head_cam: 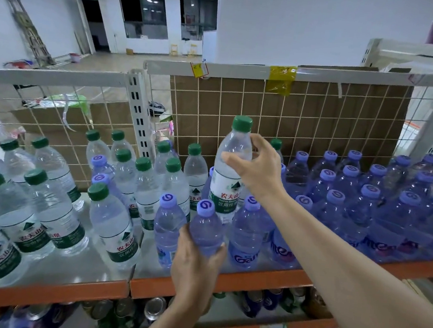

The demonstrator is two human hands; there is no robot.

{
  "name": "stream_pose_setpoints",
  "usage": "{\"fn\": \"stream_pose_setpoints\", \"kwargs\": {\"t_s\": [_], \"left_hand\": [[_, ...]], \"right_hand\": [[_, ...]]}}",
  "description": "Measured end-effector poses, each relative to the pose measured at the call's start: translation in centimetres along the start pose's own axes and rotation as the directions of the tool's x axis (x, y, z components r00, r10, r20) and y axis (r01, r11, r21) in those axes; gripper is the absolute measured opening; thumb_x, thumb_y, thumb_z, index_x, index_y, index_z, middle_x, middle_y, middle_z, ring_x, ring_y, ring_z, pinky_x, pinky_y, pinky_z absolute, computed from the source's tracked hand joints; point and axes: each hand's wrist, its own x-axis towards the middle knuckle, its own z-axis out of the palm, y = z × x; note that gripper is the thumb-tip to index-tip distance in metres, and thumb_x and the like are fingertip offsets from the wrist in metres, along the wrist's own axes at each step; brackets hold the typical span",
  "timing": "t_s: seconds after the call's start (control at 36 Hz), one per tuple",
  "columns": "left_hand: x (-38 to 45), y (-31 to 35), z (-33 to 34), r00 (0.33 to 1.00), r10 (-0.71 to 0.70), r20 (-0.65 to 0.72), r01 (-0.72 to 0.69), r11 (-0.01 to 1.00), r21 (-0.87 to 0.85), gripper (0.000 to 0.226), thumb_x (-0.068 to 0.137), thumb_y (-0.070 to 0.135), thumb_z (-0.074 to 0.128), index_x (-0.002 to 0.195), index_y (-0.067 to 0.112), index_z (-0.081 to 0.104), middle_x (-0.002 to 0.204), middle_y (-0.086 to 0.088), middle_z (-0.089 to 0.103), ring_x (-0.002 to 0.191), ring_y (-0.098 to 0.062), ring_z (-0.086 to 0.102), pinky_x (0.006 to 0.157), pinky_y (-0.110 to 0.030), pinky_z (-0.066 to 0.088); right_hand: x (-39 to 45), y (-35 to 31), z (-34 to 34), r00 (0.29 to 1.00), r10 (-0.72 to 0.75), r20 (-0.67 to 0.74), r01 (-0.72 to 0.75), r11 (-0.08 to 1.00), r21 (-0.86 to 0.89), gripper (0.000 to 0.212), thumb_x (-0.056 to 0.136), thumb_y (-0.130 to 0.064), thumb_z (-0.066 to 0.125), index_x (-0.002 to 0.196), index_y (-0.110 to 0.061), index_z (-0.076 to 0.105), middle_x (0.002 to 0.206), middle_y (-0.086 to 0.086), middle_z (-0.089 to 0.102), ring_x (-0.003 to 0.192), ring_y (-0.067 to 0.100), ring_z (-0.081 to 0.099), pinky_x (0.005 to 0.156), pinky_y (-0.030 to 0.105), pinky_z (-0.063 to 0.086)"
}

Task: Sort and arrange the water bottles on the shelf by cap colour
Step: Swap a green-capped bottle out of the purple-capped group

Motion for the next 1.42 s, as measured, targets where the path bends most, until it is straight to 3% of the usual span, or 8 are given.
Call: {"fn": "stream_pose_setpoints", "kwargs": {"t_s": [0.14, 0.33, 0.47, 0.64, 0.75, 0.92, 1.11, 1.42], "left_hand": [[0.9, 0.1, 1.2, 0.998, 0.014, 0.055, -0.015, 1.0, 0.004, 0.088, 0.083, 0.043, 0.068, 0.149, 0.014, 0.017, 0.149, -0.005, 0.038, 0.131, -0.025, 0.045, 0.104, -0.042, 0.041], [1.9, 0.5, 2.5, 0.999, -0.036, 0.035, 0.038, 0.998, -0.051, 0.072, 0.082, 0.029, 0.07, 0.139, 0.015, 0.029, 0.136, -0.007, 0.05, 0.116, -0.034, 0.054, 0.09, -0.044, 0.048], [2.6, 0.7, 2.5, 0.998, -0.038, 0.047, 0.042, 0.994, -0.101, 0.062, 0.081, 0.023, 0.07, 0.134, 0.02, 0.038, 0.121, 0.001, 0.056, 0.106, -0.025, 0.058, 0.081, -0.033, 0.046], [3.3, 0.2, 2.6, 0.992, -0.068, 0.107, 0.069, 0.998, -0.004, 0.062, 0.063, 0.044, 0.059, 0.116, 0.012, 0.051, 0.106, -0.007, 0.06, 0.099, -0.028, 0.062, 0.08, -0.045, 0.055], [1.6, 2.2, 0.7, 0.994, 0.004, 0.112, -0.007, 1.0, 0.025, 0.072, 0.086, 0.036, 0.061, 0.144, 0.01, 0.029, 0.143, -0.007, 0.039, 0.133, -0.024, 0.037, 0.109, -0.037, 0.036], [0.8, 1.3, -3.6, 0.952, 0.104, -0.289, -0.117, 0.993, -0.028, 0.035, 0.091, 0.03, 0.057, 0.12, 0.014, 0.048, 0.11, 0.001, 0.054, 0.102, -0.019, 0.054, 0.088, -0.033, 0.046], [2.8, -2.0, -8.6, 0.837, -0.081, -0.541, 0.098, 0.995, 0.003, 0.077, 0.083, 0.04, 0.069, 0.136, -0.001, 0.031, 0.136, -0.017, 0.035, 0.129, -0.03, 0.03, 0.111, -0.04, 0.026], [7.5, -6.6, -11.5, 0.957, -0.204, -0.208, 0.182, 0.976, -0.119, 0.107, 0.077, 0.047, 0.073, 0.151, 0.005, 0.007, 0.157, -0.014, 0.015, 0.145, -0.028, 0.013, 0.12, -0.043, 0.013]], "right_hand": [[1.2, -2.1, -1.0, 0.993, -0.074, -0.095, 0.078, 0.996, 0.039, 0.052, 0.059, -0.056, 0.064, 0.1, -0.025, 0.065, 0.096, -0.01, 0.066, 0.088, 0.008, 0.061, 0.075, 0.026, 0.046], [1.2, -3.3, -1.7, 0.971, -0.209, -0.116, 0.212, 0.977, 0.016, 0.053, 0.061, -0.056, 0.062, 0.099, -0.02, 0.066, 0.093, -0.007, 0.065, 0.086, 0.011, 0.061, 0.079, 0.035, 0.051], [1.2, -3.2, -1.9, 0.962, -0.227, -0.15, 0.229, 0.973, -0.006, 0.047, 0.062, -0.057, 0.059, 0.094, -0.022, 0.063, 0.089, -0.013, 0.059, 0.08, -0.004, 0.053, 0.071, 0.016, 0.04], [1.2, -4.2, -2.4, 0.93, -0.255, -0.263, 0.265, 0.964, 0.0, 0.036, 0.069, -0.048, 0.066, 0.096, -0.024, 0.06, 0.093, -0.014, 0.058, 0.082, -0.006, 0.051, 0.075, 0.02, 0.041], [0.8, -5.7, -2.8, 0.913, -0.279, -0.297, 0.301, 0.953, 0.031, 0.042, 0.069, -0.05, 0.064, 0.1, -0.021, 0.062, 0.094, -0.014, 0.058, 0.084, -0.007, 0.051, 0.077, 0.021, 0.042], [-0.7, -8.2, -2.5, 0.892, -0.307, -0.331, 0.353, 0.931, 0.09, 0.039, 0.071, -0.044, 0.068, 0.1, -0.02, 0.062, 0.091, -0.018, 0.057, 0.086, 0.001, 0.054, 0.082, 0.03, 0.049], [-3.3, -10.5, -0.8, 0.911, -0.317, -0.264, 0.362, 0.921, 0.142, 0.034, 0.07, -0.043, 0.068, 0.097, -0.025, 0.06, 0.087, -0.021, 0.057, 0.082, -0.007, 0.052, 0.083, 0.027, 0.046], [-7.1, -10.6, 3.8, 0.951, -0.297, -0.084, 0.306, 0.94, 0.153, 0.042, 0.064, -0.048, 0.067, 0.097, -0.021, 0.064, 0.092, -0.01, 0.065, 0.084, 0.005, 0.059, 0.076, 0.026, 0.048]]}}
